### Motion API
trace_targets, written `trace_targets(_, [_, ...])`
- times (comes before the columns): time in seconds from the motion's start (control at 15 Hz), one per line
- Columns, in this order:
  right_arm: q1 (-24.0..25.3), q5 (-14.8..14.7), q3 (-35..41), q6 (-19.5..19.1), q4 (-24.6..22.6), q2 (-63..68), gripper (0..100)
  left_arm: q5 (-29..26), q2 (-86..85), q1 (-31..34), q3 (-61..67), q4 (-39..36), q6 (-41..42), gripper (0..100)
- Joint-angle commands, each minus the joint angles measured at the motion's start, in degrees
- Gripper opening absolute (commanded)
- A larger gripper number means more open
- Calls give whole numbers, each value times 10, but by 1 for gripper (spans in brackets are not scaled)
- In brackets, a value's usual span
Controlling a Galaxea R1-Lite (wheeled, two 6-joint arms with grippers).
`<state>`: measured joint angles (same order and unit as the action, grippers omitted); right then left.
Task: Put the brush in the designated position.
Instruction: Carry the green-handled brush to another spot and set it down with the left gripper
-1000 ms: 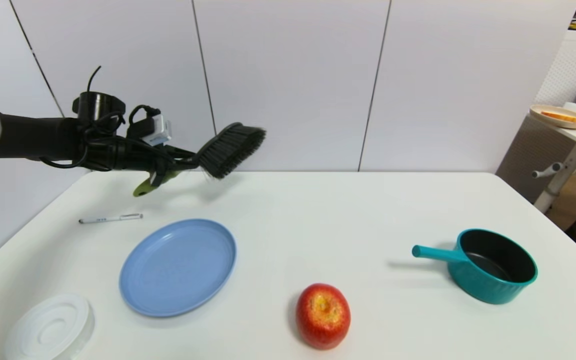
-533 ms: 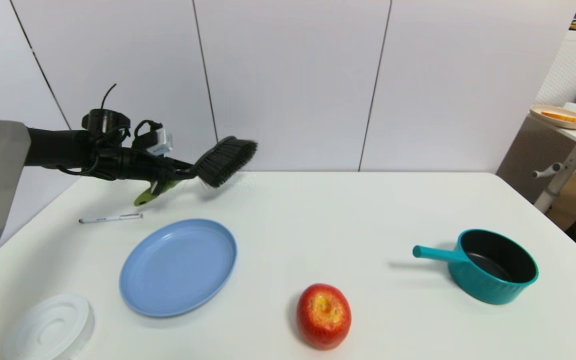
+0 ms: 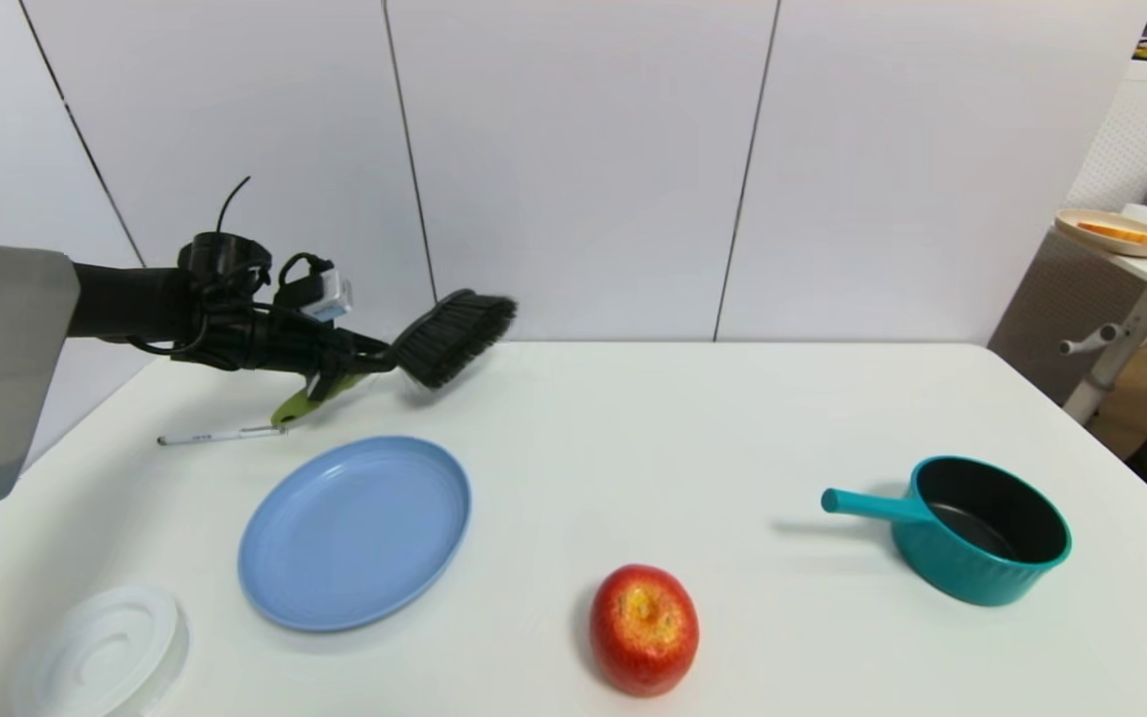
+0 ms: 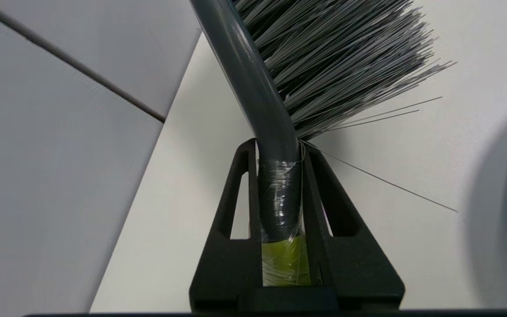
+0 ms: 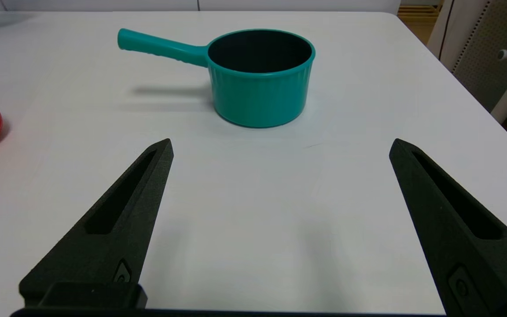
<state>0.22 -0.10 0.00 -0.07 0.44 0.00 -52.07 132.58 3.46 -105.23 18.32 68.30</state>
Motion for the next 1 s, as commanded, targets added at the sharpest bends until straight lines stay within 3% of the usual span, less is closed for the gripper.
trace_targets(0.07, [0, 0, 1, 0, 0, 1, 100, -1, 0, 1, 2, 7, 4, 0])
trace_targets(1.0, [0, 0, 1, 0, 0, 1, 100, 4, 22, 0, 20, 24, 7, 0])
